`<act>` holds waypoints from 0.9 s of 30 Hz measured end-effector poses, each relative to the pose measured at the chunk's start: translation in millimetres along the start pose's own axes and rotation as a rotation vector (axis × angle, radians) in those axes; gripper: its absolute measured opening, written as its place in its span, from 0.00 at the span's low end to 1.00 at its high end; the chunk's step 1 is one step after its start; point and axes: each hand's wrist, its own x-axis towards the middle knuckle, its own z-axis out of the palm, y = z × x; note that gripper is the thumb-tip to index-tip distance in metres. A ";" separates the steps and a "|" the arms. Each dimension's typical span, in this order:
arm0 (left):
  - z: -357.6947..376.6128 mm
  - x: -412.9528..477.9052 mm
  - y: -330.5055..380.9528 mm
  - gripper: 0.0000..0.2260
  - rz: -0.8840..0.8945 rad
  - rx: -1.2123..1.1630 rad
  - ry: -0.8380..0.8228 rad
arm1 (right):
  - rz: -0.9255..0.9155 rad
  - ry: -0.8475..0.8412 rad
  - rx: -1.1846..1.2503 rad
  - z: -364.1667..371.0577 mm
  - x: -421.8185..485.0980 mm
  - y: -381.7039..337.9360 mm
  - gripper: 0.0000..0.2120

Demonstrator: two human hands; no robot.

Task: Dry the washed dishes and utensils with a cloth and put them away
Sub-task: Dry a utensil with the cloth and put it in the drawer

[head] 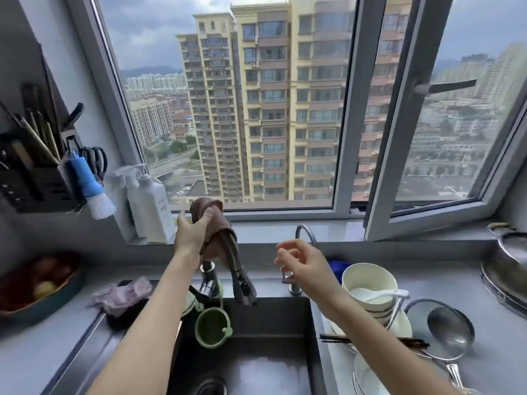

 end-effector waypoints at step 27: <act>125.2 -216.6 67.3 0.16 0.314 0.189 -1.068 | 0.254 0.278 0.560 -129.1 -89.6 44.9 0.23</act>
